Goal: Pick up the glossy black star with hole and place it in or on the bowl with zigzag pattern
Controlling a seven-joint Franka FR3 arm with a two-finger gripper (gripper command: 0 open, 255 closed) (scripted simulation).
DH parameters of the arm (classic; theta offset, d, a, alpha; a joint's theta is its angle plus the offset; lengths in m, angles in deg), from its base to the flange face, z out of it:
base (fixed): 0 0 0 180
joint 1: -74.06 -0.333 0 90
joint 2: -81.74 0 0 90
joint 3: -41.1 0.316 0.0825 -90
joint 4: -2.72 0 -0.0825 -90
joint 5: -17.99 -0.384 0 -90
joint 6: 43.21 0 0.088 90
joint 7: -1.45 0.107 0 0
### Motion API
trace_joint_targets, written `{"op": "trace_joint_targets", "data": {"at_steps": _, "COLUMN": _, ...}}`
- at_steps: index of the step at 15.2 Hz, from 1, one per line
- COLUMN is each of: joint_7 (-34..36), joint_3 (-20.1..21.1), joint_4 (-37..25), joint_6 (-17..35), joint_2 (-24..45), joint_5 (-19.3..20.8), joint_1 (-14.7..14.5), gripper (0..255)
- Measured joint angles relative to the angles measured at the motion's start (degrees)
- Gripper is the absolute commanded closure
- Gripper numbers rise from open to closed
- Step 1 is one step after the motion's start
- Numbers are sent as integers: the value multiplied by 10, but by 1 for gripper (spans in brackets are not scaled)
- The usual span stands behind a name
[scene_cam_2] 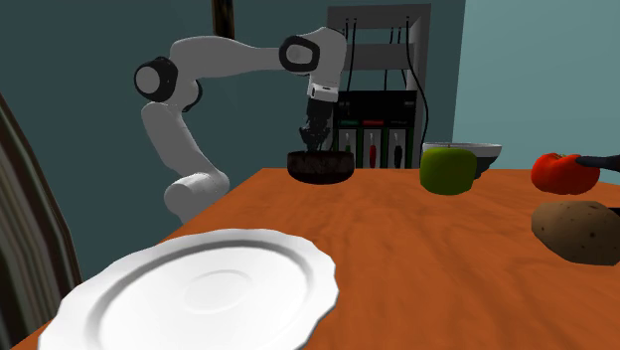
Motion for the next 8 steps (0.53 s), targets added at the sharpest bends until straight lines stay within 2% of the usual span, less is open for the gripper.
{"op": "trace_joint_targets", "data": {"at_steps": 1, "joint_7": 0, "joint_3": 0, "joint_4": 0, "joint_6": 0, "joint_2": 0, "joint_5": 0, "joint_1": 0, "gripper": 255}}
{"op": "trace_joint_targets", "data": {"at_steps": 2, "joint_7": 0, "joint_3": 0, "joint_4": 0, "joint_6": 0, "joint_2": 0, "joint_5": 0, "joint_1": 0, "gripper": 0}}
{"op": "trace_joint_targets", "data": {"at_steps": 4, "joint_7": 19, "joint_3": 11, "joint_4": 11, "joint_6": 14, "joint_2": -10, "joint_5": 2, "joint_1": 1, "gripper": 0}}
{"op": "trace_joint_targets", "data": {"at_steps": 8, "joint_7": 169, "joint_3": 96, "joint_4": 63, "joint_6": 117, "joint_2": -45, "joint_5": 22, "joint_1": 12, "gripper": 0}}
